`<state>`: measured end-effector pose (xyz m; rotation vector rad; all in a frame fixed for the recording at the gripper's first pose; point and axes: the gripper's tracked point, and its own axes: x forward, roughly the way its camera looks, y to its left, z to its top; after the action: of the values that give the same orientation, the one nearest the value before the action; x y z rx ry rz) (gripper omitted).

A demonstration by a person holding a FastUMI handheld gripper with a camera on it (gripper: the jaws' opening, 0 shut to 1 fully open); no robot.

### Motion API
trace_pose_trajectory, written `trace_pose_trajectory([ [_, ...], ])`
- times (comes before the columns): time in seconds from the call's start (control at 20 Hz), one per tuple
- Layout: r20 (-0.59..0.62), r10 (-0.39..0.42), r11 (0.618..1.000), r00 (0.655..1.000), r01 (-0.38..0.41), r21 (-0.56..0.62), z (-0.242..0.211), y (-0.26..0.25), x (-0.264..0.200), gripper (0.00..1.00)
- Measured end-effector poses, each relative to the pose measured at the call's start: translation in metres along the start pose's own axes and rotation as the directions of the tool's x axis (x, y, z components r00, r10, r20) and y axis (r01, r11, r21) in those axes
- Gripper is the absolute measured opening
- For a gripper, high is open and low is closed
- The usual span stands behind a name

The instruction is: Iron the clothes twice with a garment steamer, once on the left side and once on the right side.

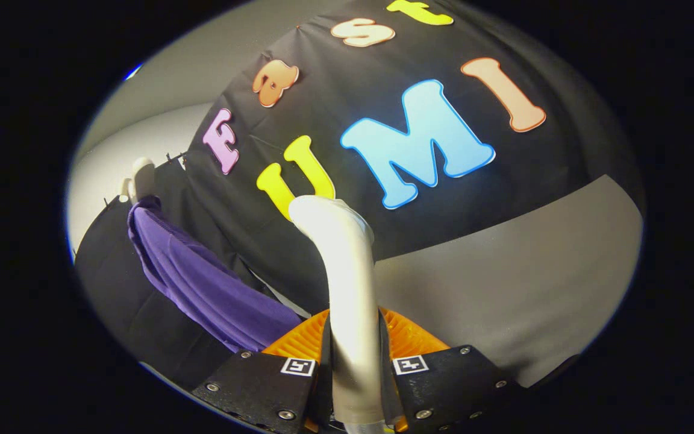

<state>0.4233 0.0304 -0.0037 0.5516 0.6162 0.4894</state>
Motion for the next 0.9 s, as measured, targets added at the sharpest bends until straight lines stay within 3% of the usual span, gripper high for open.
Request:
trace_pose_trajectory([
  [0.4, 0.202, 0.010, 0.990, 0.979, 0.018, -0.137, -0.046, 0.093, -0.112, 0.32],
  [0.7, 0.357, 0.011, 0.971, 0.934, 0.076, -0.228, -0.074, 0.153, -0.149, 0.32],
  [0.9, 0.396, 0.010, 0.946, 0.918, 0.120, -0.302, -0.088, 0.184, -0.147, 0.33],
])
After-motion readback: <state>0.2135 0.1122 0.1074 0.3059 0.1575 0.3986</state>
